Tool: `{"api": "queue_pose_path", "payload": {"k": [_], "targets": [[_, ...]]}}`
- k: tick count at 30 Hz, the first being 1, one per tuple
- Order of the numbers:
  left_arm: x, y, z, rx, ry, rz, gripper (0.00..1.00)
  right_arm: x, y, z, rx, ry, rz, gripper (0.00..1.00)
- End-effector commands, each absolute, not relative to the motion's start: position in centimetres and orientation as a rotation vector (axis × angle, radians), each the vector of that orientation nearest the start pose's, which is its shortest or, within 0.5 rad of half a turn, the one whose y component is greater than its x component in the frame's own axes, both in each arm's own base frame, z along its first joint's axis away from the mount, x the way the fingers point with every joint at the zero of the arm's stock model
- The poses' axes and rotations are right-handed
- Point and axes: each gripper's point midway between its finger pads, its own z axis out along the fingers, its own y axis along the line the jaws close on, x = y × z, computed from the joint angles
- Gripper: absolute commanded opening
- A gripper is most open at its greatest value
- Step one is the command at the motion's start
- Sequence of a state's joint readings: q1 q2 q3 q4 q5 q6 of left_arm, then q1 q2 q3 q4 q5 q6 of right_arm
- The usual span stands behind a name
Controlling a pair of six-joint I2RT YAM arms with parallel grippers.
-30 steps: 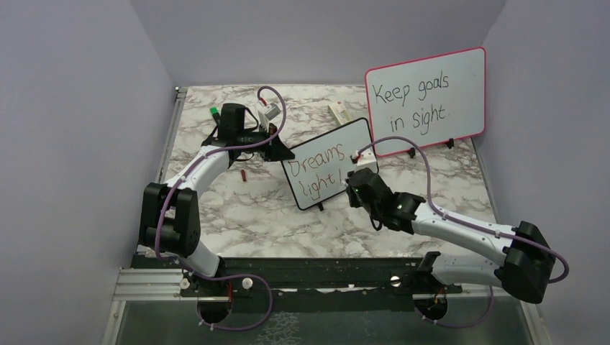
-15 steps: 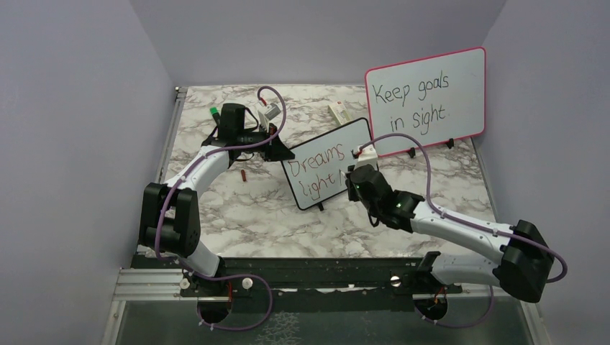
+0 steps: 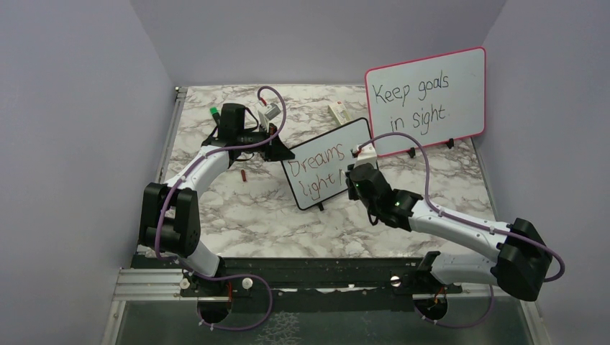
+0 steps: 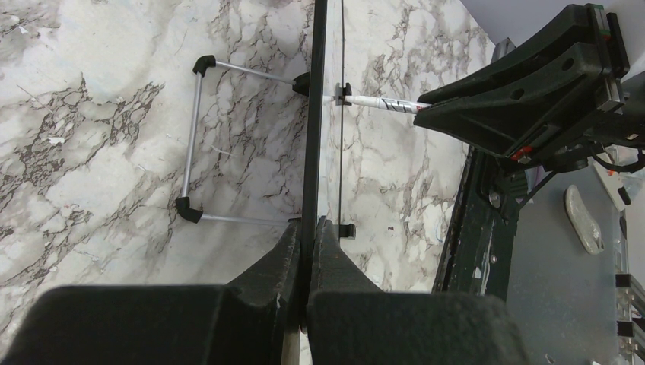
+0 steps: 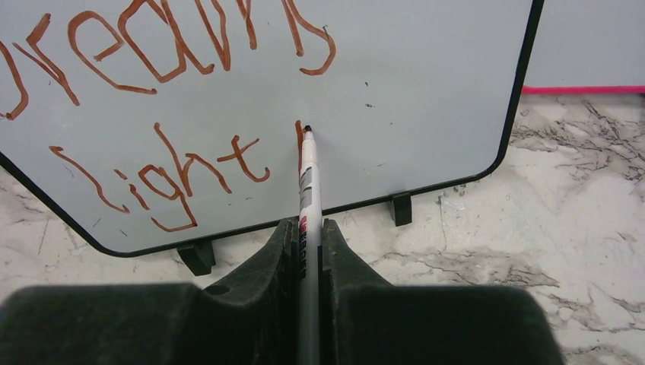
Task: Write a sentence on the whiteboard
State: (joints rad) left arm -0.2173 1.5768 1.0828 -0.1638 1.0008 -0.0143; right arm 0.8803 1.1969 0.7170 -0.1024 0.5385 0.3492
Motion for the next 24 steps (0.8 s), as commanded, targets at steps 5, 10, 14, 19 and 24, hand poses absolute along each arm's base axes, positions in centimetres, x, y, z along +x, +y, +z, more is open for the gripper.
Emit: {"api": "queue_pose_path", "payload": {"k": [5,10,14,19,24], "targets": [[32.3,-20.9,9.9,0.698,2.283,-1.056,0.00,29.3,21.2,15.6,-0.177,1.997,0.179,0.01],[32.4,-20.9,9.9,0.698,2.283,-1.057,0.00,29.0,20.6,14.8,-0.171,2.028,0.158,0.01],[32.4,-20.9,9.9,0.698,2.283,-1.056,0.00,28.4,20.2,13.9,-0.169,2.060,0.155,0.01],[32.4,-20.9,10.0,0.699,2.281,-1.055,0.00,27.6,19.6,12.8,-0.160,2.093,0.153,0.01],[32.4,-20.9,10.0,0.698,2.282,-1.055,0.00,26.9,19.5,11.9,-0.173,2.122,0.166,0.01]]}}
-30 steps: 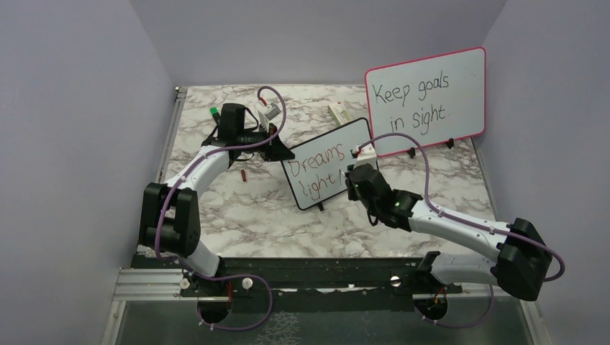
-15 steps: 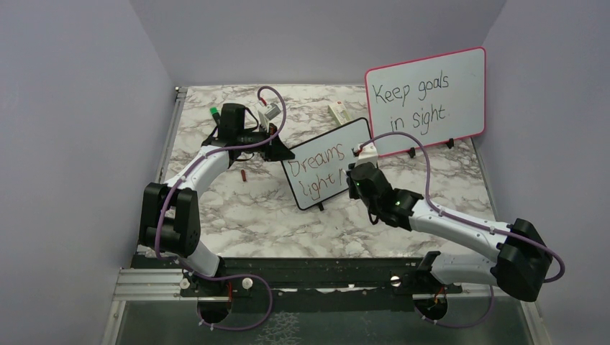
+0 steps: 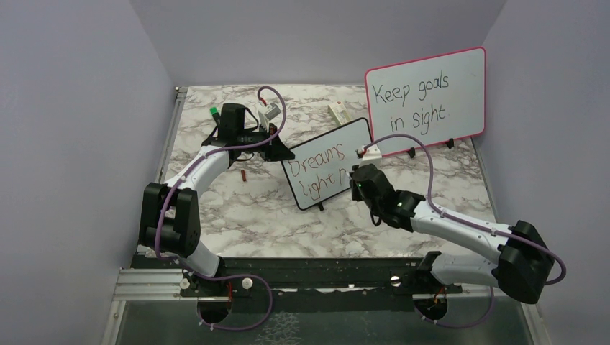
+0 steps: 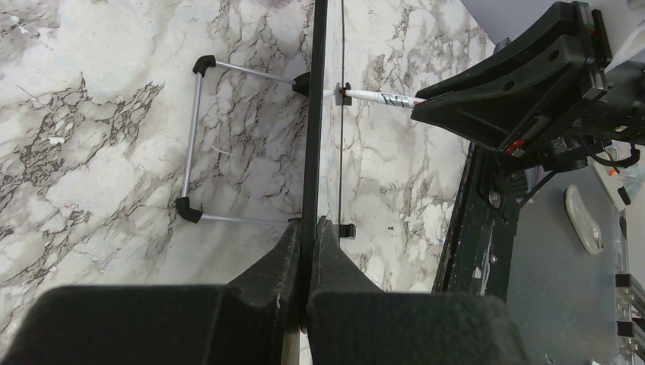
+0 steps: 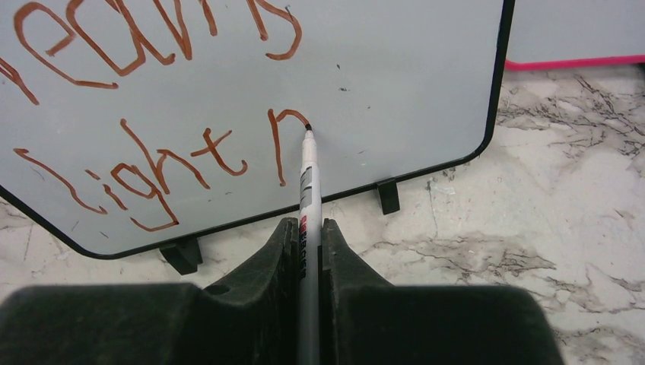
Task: Write a sentence on the whiteboard
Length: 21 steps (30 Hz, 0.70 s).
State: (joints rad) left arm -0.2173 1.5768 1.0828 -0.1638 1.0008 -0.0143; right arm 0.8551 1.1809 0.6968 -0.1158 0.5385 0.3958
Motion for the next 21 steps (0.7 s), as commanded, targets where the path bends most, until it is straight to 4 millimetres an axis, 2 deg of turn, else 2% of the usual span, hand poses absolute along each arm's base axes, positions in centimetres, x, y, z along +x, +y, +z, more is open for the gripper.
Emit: {"api": "queue_pose_path", "payload": {"k": [1,8,21], "targets": [[32.4,-20.9,10.0,0.698,2.281,-1.055,0.00,26.8,19.6,11.8,-0.181,2.128,0.173,0.01],[32.4,-20.9,10.0,0.699,2.281,-1.055,0.00,26.3,20.5,11.0,-0.227,2.162,0.216,0.01],[32.4,-20.9,9.9,0.698,2.283,-1.058,0.00,26.4,22.7,12.0,-0.304,2.155,0.307,0.01]]}}
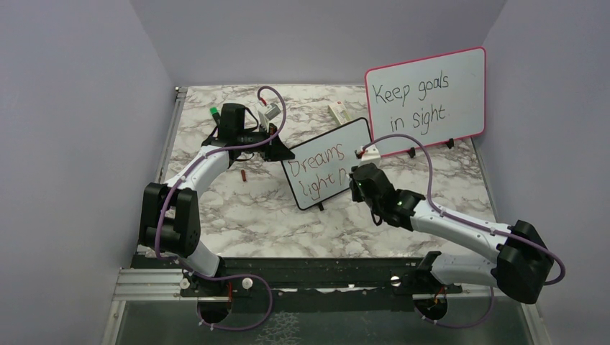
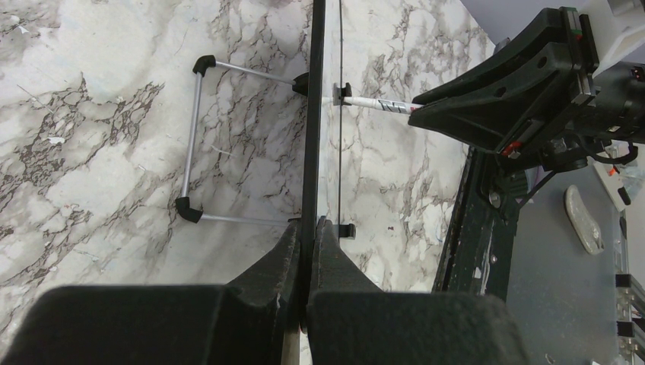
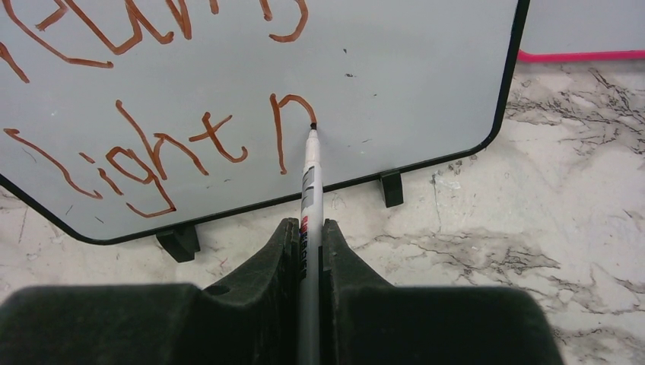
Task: Write a sentence on the whiteboard
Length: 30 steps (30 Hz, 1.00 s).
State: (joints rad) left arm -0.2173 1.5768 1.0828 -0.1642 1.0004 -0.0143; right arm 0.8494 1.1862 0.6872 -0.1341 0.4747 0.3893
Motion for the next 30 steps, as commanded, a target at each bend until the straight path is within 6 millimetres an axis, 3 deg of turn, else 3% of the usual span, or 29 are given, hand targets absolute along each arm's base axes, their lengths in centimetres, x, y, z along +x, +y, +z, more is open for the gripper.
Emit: {"api": "queue_pose_path", "payload": {"k": [1,12,30], "targets": [[32.4,-20.9,9.9,0.698,2.283,-1.058,0.00,26.4,22.7,12.0,-0.305,2.156,0.308,0.01],[32.4,-20.9,9.9,0.698,2.283,-1.055,0.00,26.4,22.4,12.6,-0.286,2.147,0.304,0.01],[32.3,-20.9,9.9,0.697,2.285,-1.054,0.00,27.9,18.3,15.2,-0.184,2.038,0.148,0.01]]}}
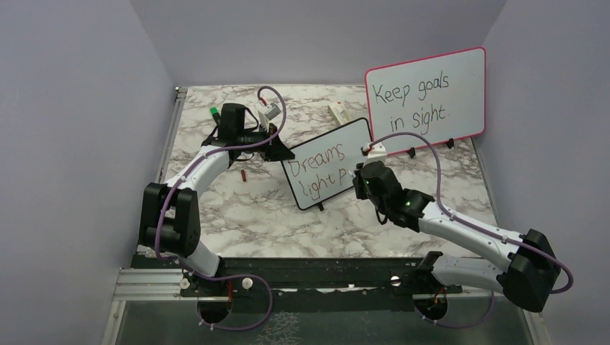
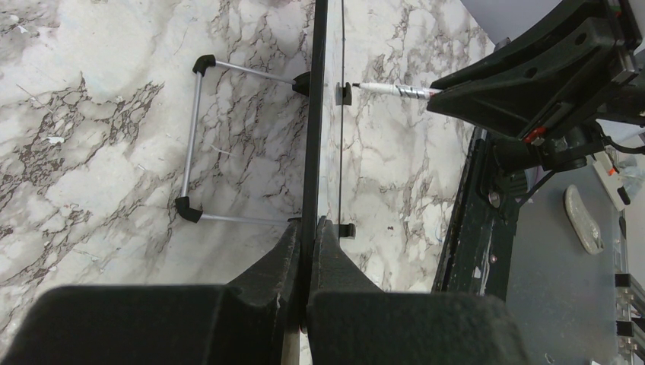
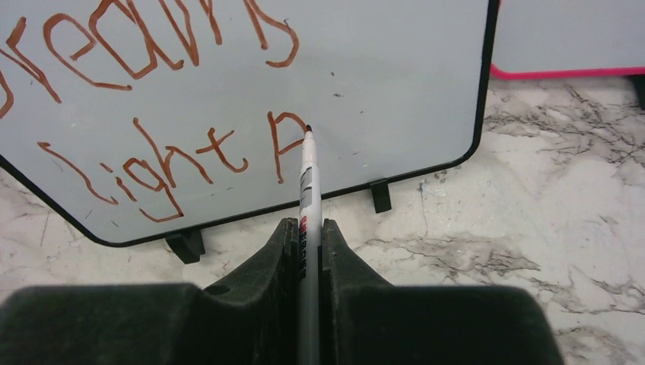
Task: Write a sentence on the whiteboard
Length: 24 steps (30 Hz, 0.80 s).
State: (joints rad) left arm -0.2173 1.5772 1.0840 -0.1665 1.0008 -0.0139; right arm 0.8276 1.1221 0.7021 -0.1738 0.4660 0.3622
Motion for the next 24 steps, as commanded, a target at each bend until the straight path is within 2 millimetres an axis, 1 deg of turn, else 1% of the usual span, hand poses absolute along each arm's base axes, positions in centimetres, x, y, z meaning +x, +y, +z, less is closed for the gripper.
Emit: {"api": "queue_pose_path", "payload": {"k": [1,7,10,19,24], "targets": [[32.4,-20.9,9.9,0.697,2.284,-1.054,0.00,28.1,18.1,15.2,-0.186,2.034,0.142,0.01],[32.3,-20.8,9.8,0.696,2.289,-1.054,0.00,28.7,18.3,15.2,-0.193,2.023,0.135,0.01],[32.3,-20.9,9.8,0.697,2.288,-1.055,0.00,28.8,18.6,15.0,-0.203,2.027,0.139,0.01],[32.3,-20.9,9.8,0.700,2.287,-1.057,0.00,29.1,18.6,14.4,-0.209,2.042,0.122,0.01],[32.3,-20.9,9.9,0.700,2.286,-1.058,0.00,29.3,18.7,14.7,-0.212,2.032,0.125,0.01]]}}
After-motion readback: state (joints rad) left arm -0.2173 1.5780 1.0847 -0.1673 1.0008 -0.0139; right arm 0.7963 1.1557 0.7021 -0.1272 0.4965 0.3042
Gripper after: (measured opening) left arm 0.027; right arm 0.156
